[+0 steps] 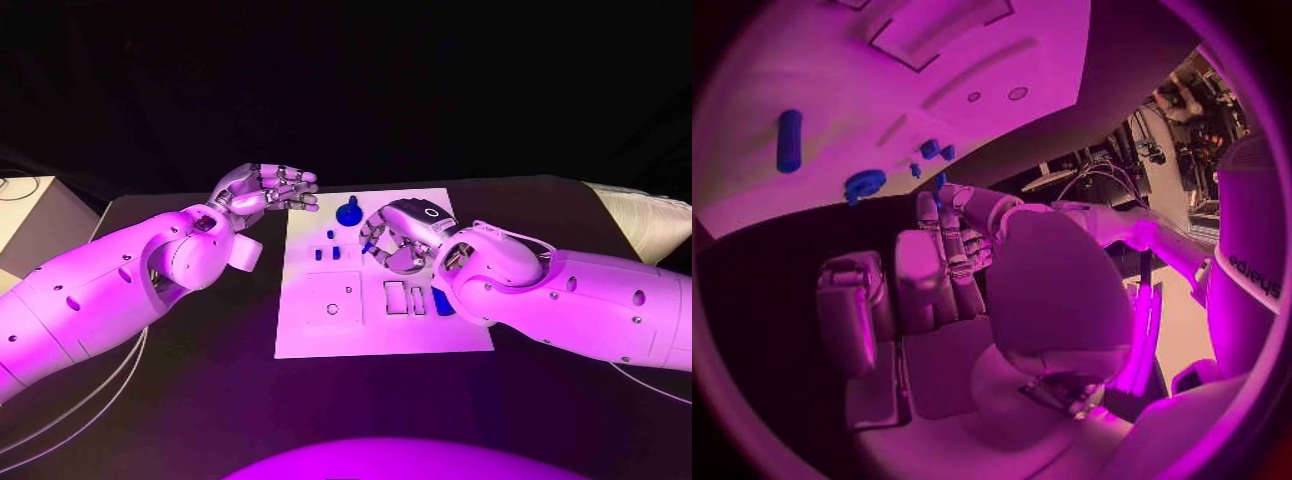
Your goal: Assemble the parts on the task board
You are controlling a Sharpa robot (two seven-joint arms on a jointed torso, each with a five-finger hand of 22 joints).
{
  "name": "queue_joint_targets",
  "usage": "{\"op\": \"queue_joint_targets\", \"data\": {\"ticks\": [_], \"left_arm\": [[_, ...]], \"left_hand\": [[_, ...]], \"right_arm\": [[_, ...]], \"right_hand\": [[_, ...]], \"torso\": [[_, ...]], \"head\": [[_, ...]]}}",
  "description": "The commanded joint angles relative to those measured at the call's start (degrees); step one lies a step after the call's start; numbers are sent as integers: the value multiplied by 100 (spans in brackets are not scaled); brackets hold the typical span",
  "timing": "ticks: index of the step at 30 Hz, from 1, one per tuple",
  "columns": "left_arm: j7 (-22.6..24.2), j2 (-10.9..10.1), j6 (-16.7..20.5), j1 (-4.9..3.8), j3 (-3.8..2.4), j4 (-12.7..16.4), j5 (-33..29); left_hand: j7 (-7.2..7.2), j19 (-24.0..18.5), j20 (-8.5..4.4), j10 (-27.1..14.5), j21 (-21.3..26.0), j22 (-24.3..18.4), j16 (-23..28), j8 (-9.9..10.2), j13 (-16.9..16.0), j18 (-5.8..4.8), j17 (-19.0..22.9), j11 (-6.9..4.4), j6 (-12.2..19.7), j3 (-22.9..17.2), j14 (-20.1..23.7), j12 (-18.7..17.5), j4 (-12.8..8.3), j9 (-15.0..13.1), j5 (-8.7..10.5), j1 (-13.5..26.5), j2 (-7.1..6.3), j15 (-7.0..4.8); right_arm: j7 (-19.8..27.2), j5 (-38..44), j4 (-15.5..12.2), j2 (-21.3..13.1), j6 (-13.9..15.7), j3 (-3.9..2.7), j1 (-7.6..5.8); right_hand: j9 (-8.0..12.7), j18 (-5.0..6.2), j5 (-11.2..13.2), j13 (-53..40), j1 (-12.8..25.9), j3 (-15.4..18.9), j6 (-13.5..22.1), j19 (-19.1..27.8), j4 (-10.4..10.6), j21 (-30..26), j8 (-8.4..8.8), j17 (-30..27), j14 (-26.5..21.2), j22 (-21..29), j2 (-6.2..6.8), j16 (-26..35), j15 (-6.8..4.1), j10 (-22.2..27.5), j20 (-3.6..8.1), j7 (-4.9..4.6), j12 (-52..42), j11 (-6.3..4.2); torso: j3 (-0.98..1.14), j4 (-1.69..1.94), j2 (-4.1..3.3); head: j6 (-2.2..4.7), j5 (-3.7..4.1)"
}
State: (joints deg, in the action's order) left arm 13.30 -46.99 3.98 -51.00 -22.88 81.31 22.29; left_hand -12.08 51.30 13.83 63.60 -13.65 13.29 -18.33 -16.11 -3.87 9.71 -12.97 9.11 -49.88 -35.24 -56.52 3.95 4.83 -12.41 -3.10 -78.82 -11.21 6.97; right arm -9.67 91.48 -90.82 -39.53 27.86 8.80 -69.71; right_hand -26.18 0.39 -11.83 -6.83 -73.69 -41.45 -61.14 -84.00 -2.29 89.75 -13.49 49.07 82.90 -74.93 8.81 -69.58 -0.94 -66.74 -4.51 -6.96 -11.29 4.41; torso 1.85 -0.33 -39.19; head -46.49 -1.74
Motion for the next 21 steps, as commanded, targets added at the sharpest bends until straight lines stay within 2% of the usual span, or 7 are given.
{"op": "queue_joint_targets", "data": {"ticks": [1, 6, 10, 14, 21], "left_arm": [[44, 20, 36, 6, -3, 5, -38], [23, 20, 51, 6, -3, 7, -40], [9, 14, 64, 6, -3, 12, -40], [1, 11, 67, 6, -3, 21, -41], [-5, 6, 66, 5, -3, 34, -41]], "left_hand": [[-32, 28, -4, 17, 25, -9, 30, -23, -7, 80, -9, 14, 6, 44, -50, 5, -1, 7, 20, -27, -38, 1], [-33, 34, -5, 15, 31, -15, 35, -22, -7, 80, -13, 15, 6, 46, -53, 6, 4, 8, 20, -25, -34, 2], [-34, 36, -5, 14, 33, -17, 37, -22, -8, 80, -15, 15, 5, 47, -53, 6, 7, 8, 20, -22, -31, 2], [-34, 36, -5, 14, 33, -17, 37, -22, -8, 80, -15, 15, 5, 47, -53, 6, 7, 8, 20, -22, -31, 2], [-38, 44, -5, 12, 43, -27, 44, -22, -8, 79, -21, 18, 3, 51, -56, 7, 17, 10, 20, -15, -24, 3]], "right_arm": [[-3, 377, 44, 93, -235, 17, 89], [-56, 503, 116, 234, -385, 39, 221], [-111, 596, 177, 337, -469, 53, 299], [-167, 662, 222, 418, -547, 60, 347], [-238, 737, 306, 540, -621, 80, 395]], "right_hand": [[-2, -39, -31, -6, -29, -32, -26, -600, -1, 25, -31, -9, -8, -1507, -67, 18, -45, -135, 29, 5, -12, -109], [-2, -39, -31, -6, -29, -32, -26, -600, -1, 25, -31, -9, -8, -1507, -67, 18, -45, -135, 29, 5, -12, -109], [-5, -39, -34, -4, -27, -38, -23, -600, -7, 25, -32, -18, -9, -1507, -63, 23, -46, -138, 31, 4, -4, -110], [-7, -39, -36, -3, -26, -40, -22, -600, -9, 25, -33, -19, -9, -1507, -62, 24, -47, -140, 31, 3, -1, -110], [-7, -39, -36, -3, -26, -40, -22, -600, -9, 25, -33, -19, -9, -1507, -62, 24, -47, -140, 31, 3, -1, -110]], "torso": [[-16, 1, 12], [-19, 16, 11], [-13, 3, -1], [-7, 4, -1], [-4, -4, -4]], "head": [[-39, -62], [-84, -102], [-115, -144], [-153, -169], [-230, -264]]}}
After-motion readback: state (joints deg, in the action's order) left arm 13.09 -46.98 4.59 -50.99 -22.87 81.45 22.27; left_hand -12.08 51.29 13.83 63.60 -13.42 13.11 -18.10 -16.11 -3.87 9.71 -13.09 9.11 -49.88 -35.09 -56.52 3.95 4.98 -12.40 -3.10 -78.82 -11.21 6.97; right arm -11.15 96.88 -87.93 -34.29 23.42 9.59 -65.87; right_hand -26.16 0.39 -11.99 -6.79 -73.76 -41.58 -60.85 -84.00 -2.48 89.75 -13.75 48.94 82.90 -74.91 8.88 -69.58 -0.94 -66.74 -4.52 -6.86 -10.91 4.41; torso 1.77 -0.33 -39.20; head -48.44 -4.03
